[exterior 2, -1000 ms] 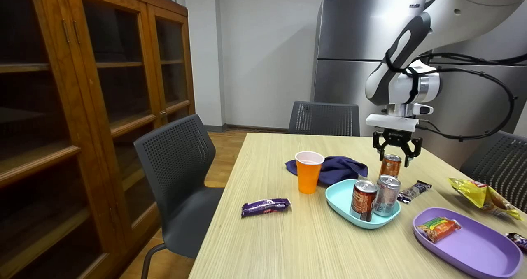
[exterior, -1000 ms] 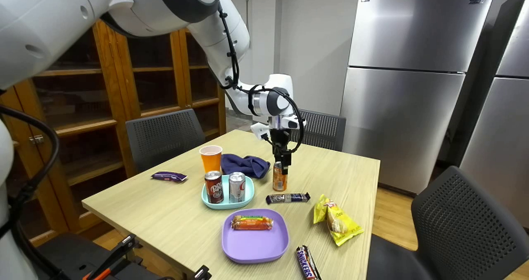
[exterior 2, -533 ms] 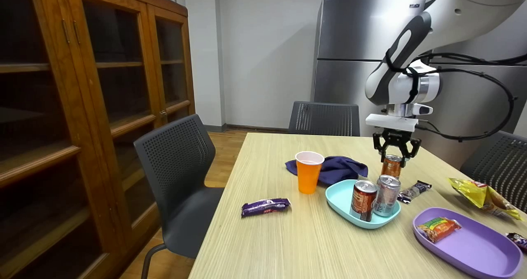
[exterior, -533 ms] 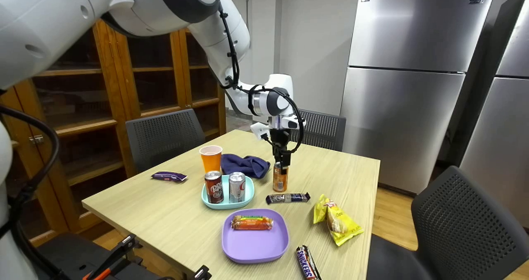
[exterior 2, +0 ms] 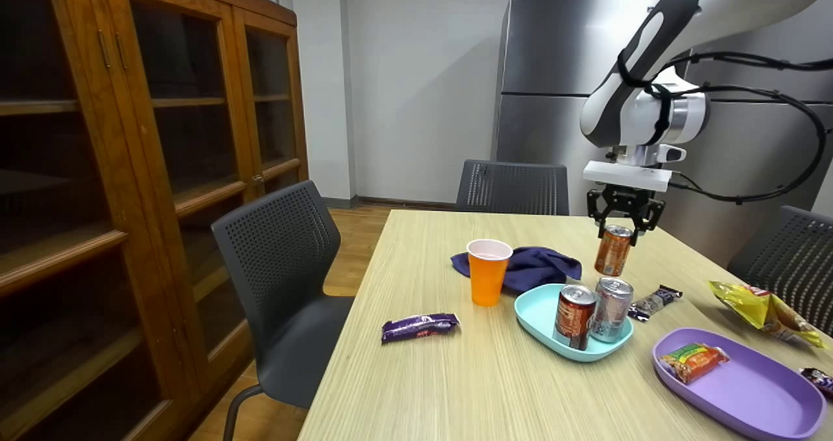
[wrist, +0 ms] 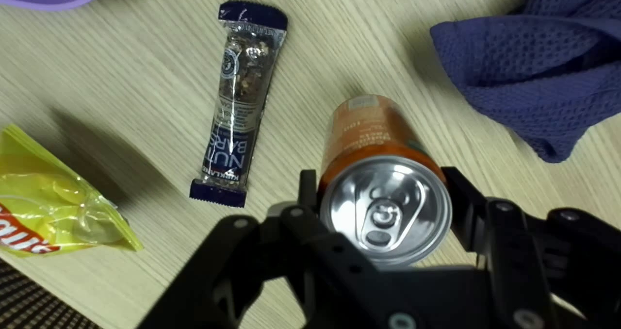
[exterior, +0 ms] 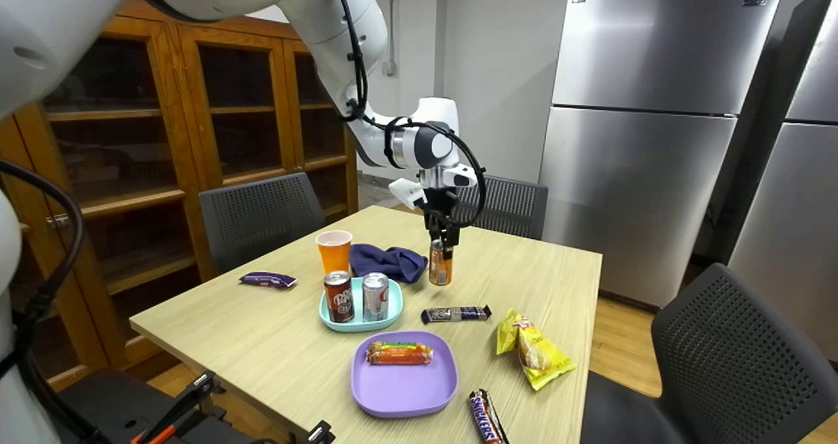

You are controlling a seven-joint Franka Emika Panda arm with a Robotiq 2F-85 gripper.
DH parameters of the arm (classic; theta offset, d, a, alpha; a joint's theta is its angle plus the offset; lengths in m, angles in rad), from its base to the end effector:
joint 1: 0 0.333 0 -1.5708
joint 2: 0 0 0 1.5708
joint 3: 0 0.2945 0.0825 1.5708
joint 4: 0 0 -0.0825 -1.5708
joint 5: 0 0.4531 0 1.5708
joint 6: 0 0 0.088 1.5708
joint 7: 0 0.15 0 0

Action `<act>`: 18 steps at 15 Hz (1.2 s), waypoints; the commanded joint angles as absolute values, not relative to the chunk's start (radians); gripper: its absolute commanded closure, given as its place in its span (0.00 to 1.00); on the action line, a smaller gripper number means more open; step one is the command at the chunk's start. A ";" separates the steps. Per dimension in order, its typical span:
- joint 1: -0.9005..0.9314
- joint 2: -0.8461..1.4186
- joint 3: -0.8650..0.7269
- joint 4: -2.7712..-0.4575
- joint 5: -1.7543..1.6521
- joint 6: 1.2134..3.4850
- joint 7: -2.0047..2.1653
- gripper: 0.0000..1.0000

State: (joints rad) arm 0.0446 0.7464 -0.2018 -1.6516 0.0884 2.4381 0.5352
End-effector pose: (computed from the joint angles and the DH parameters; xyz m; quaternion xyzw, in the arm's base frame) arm 0.7173 -0.1077 0.0787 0.9380 -0.3435 0.0350 0.0320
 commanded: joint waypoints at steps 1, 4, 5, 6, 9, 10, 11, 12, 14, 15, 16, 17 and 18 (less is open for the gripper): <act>0.055 0.571 -0.176 -1.842 0.061 2.497 0.435 0.61; 0.060 0.499 -0.141 -1.934 0.069 2.532 0.385 0.61; 0.058 0.480 -0.125 -1.963 0.078 2.550 0.373 0.61; 0.063 0.467 -0.116 -1.987 0.077 2.564 0.371 0.61; 0.063 0.445 -0.084 -2.039 0.085 2.592 0.354 0.61; 0.064 0.439 -0.074 -2.054 0.086 2.596 0.348 0.61; 0.064 0.434 -0.066 -2.070 0.086 2.603 0.342 0.61; 0.066 0.431 -0.060 -2.084 0.085 2.607 0.335 0.61; 0.076 0.435 -0.058 -2.104 0.073 2.613 0.338 0.61; 0.081 0.440 -0.059 -2.108 0.070 2.616 0.345 0.61; 0.089 0.444 -0.064 -2.114 0.065 2.625 0.355 0.61; 0.090 0.445 -0.062 -2.120 0.067 2.627 0.351 0.61; 0.095 0.447 -0.063 -2.126 0.065 2.636 0.354 0.61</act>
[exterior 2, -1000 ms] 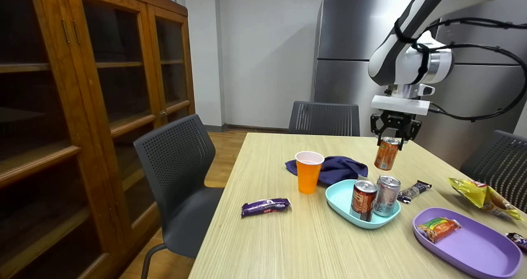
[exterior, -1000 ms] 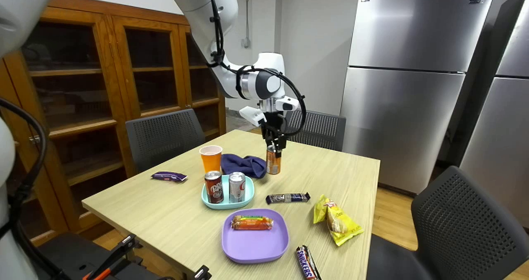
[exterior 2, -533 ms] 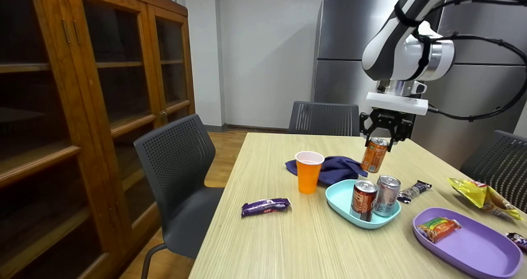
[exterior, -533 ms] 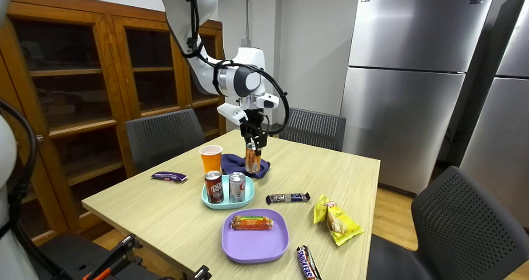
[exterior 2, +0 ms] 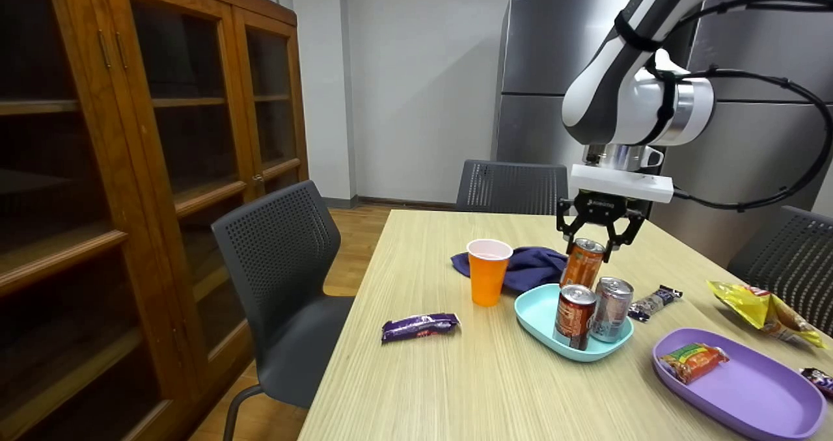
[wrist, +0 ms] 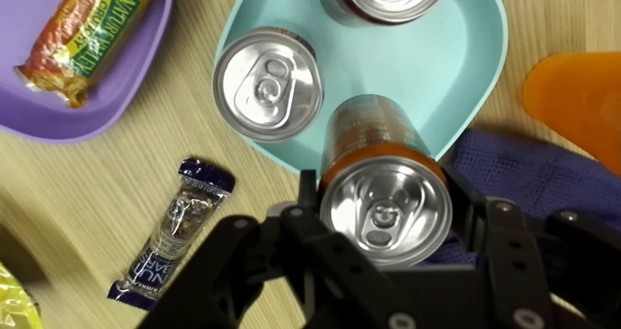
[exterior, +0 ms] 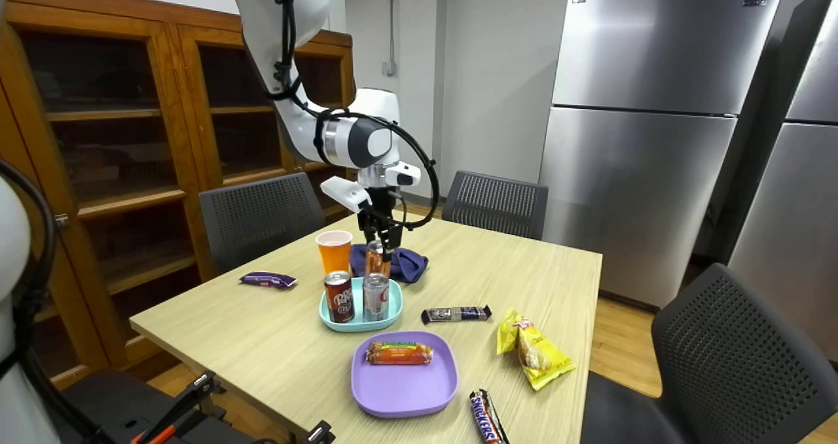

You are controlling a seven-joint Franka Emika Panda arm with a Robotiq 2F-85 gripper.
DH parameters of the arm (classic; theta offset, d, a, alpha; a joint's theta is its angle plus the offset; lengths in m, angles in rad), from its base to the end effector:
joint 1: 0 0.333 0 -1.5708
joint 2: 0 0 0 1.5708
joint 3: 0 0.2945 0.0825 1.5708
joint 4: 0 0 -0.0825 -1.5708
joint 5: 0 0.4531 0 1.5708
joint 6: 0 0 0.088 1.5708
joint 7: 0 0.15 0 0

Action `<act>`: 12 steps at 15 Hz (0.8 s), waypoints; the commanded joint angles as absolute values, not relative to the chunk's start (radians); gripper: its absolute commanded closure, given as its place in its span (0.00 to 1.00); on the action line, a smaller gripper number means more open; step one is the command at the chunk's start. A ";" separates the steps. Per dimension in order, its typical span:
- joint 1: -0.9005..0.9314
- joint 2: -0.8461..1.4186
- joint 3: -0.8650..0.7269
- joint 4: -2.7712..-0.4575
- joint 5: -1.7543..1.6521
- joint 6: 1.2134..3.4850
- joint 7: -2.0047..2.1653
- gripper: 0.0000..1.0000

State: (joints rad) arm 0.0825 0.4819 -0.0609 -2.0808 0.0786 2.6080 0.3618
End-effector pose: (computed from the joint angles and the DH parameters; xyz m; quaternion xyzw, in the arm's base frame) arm 0.6214 0.0105 0.0763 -0.9798 0.1983 -0.0217 0.0111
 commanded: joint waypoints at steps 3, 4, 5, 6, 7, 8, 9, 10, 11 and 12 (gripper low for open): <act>0.107 0.457 -0.063 -2.132 0.066 2.658 0.361 0.61; 0.118 0.465 -0.074 -2.129 0.057 2.664 0.378 0.61; 0.123 0.470 -0.076 -2.125 0.055 2.664 0.381 0.61; 0.130 0.476 -0.082 -2.121 0.050 2.668 0.388 0.61; 0.136 0.482 -0.087 -2.118 0.045 2.672 0.393 0.61; 0.141 0.488 -0.092 -2.114 0.042 2.676 0.396 0.61; 0.147 0.494 -0.099 -2.111 0.035 2.680 0.402 0.61; 0.153 0.499 -0.105 -2.110 0.029 2.684 0.405 0.61; 0.156 0.504 -0.110 -2.108 0.025 2.685 0.406 0.61; 0.161 0.508 -0.115 -2.106 0.020 2.686 0.408 0.61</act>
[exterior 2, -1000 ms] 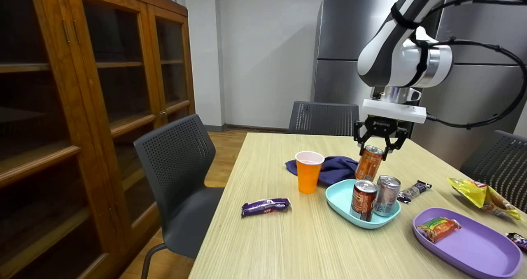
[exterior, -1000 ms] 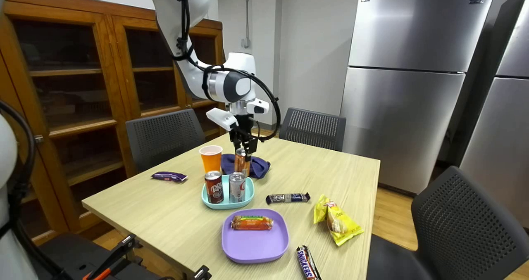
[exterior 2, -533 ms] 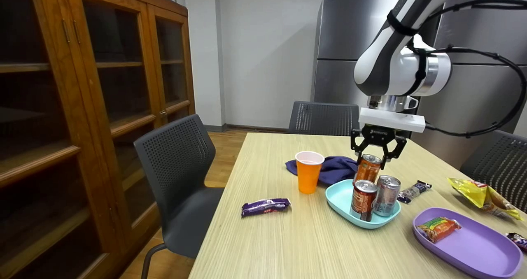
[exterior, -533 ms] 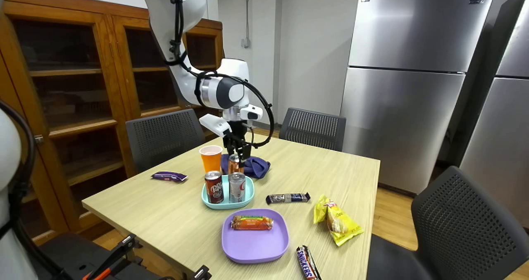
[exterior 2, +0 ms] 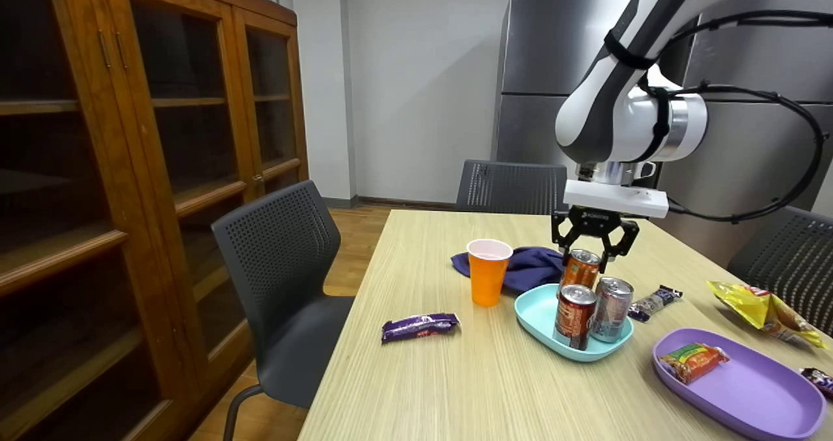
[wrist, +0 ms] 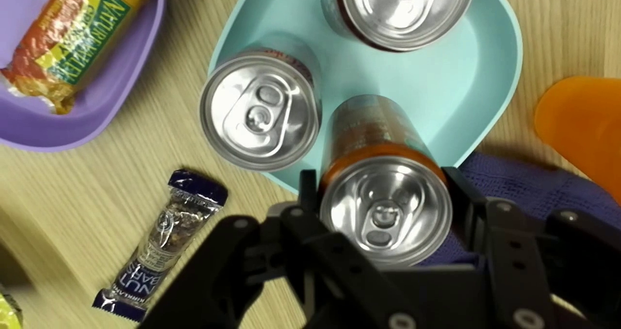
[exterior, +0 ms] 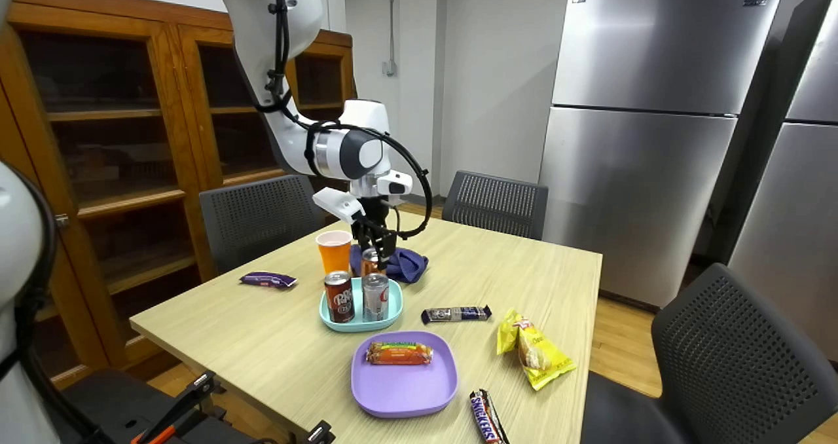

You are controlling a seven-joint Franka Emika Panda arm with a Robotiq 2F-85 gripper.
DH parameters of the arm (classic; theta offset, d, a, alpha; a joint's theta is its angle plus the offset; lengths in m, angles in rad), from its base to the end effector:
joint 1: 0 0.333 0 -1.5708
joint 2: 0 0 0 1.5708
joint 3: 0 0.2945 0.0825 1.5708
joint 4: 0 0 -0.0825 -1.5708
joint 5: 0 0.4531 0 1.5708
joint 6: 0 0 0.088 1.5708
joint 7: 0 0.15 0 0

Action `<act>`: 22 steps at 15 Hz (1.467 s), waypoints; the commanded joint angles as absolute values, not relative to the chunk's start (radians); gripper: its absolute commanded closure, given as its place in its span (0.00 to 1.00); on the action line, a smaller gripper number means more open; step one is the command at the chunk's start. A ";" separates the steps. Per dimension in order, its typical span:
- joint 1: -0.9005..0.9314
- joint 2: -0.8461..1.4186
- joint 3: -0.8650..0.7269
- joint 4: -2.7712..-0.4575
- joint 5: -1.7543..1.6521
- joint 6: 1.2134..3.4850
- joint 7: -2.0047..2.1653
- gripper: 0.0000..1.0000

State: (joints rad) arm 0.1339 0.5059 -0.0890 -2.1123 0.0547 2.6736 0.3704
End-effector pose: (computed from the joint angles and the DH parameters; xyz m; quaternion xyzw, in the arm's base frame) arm 0.6092 0.0216 0.0558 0.9833 -0.1796 0.0302 0.0022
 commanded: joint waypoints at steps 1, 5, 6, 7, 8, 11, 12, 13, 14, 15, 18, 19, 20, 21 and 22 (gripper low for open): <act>0.164 0.512 -0.119 -2.104 0.015 2.688 0.410 0.61; 0.167 0.529 -0.119 -2.094 0.018 2.689 0.410 0.61; 0.171 0.535 -0.122 -2.092 0.017 2.693 0.415 0.61; 0.172 0.540 -0.123 -2.088 0.018 2.691 0.416 0.61; 0.175 0.543 -0.125 -2.087 0.017 2.692 0.420 0.61; 0.179 0.554 -0.130 -2.078 0.016 2.695 0.420 0.61; 0.182 0.557 -0.133 -2.074 0.014 2.695 0.420 0.61; 0.183 0.560 -0.136 -2.071 0.014 2.698 0.419 0.61; 0.184 0.563 -0.137 -2.066 0.015 2.699 0.419 0.61; 0.184 0.567 -0.139 -2.059 0.015 2.701 0.420 0.61; 0.183 0.573 -0.138 -2.045 0.016 2.695 0.414 0.61; 0.183 0.575 -0.138 -2.042 0.016 2.694 0.413 0.61; 0.184 0.579 -0.140 -2.039 0.014 2.695 0.414 0.61; 0.186 0.583 -0.141 -2.036 0.013 2.700 0.414 0.61; 0.187 0.587 -0.142 -2.033 0.013 2.699 0.414 0.61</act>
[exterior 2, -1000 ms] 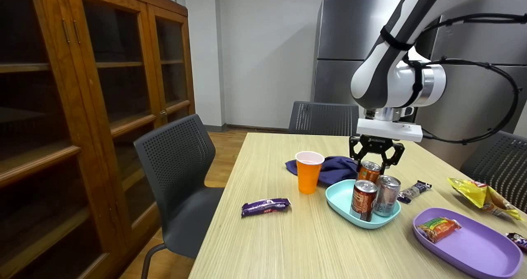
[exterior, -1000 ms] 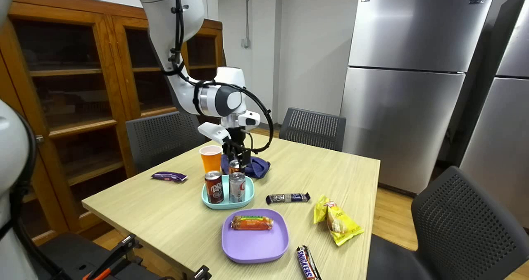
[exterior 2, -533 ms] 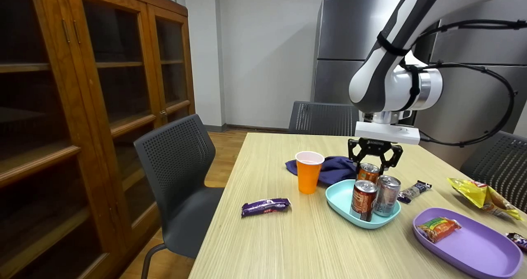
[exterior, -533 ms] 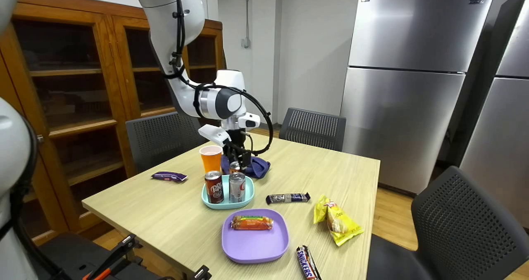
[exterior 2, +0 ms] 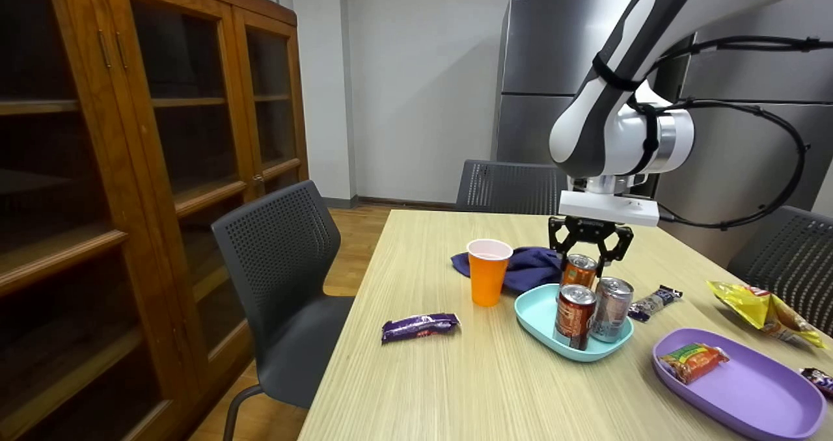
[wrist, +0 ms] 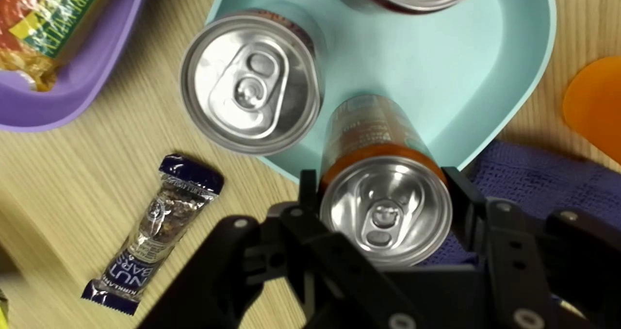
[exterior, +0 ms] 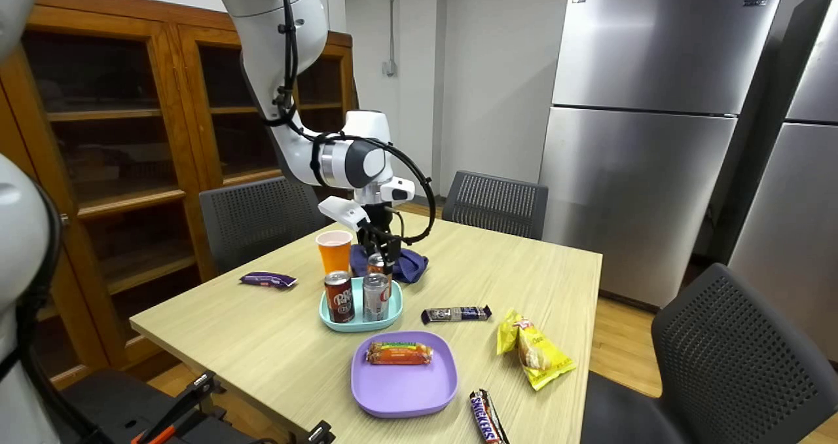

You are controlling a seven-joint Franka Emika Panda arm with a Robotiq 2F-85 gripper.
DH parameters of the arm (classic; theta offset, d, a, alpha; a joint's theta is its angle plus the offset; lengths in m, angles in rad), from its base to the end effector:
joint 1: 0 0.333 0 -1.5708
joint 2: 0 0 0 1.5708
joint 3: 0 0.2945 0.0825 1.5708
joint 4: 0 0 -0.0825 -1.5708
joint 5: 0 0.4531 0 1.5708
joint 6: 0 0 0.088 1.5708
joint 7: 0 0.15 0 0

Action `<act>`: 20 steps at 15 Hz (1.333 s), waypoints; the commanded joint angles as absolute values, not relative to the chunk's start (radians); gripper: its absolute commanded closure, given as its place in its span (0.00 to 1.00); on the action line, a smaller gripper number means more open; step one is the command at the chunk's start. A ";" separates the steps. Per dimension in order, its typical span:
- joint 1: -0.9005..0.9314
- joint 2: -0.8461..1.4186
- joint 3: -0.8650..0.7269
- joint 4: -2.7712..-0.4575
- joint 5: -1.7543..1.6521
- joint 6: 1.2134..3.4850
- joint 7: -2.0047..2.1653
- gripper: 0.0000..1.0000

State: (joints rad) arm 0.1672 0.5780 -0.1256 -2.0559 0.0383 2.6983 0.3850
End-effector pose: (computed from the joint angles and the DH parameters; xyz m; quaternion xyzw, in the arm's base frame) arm 0.6210 0.0176 0.0377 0.9834 -0.1763 0.0393 0.0171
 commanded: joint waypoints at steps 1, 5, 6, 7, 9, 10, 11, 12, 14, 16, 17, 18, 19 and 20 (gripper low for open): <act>0.188 0.590 -0.143 -2.029 0.014 2.696 0.414 0.61; 0.193 0.595 -0.148 -2.022 0.010 2.680 0.414 0.10; 0.193 0.595 -0.148 -2.021 0.010 2.681 0.414 0.06; 0.193 0.595 -0.149 -2.020 0.009 2.682 0.414 0.00; 0.191 0.588 -0.152 -2.021 0.009 2.681 0.416 0.00; 0.188 0.581 -0.151 -2.024 0.011 2.682 0.412 0.00; 0.188 0.575 -0.153 -2.026 0.010 2.683 0.412 0.00; 0.187 0.564 -0.154 -2.031 0.009 2.685 0.408 0.00; 0.190 0.544 -0.164 -2.041 0.003 2.687 0.412 0.00; 0.178 0.515 -0.162 -2.050 0.017 2.683 0.414 0.00; 0.165 0.502 -0.158 -2.050 0.036 2.678 0.420 0.00; 0.162 0.494 -0.163 -2.048 0.049 2.683 0.445 0.00; 0.144 0.485 -0.156 -2.044 0.077 2.667 0.458 0.00; 0.132 0.481 -0.158 -2.037 0.098 2.652 0.478 0.00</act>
State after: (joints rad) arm 0.1648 0.5308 -0.1637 -2.0266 0.0531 2.6962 0.4222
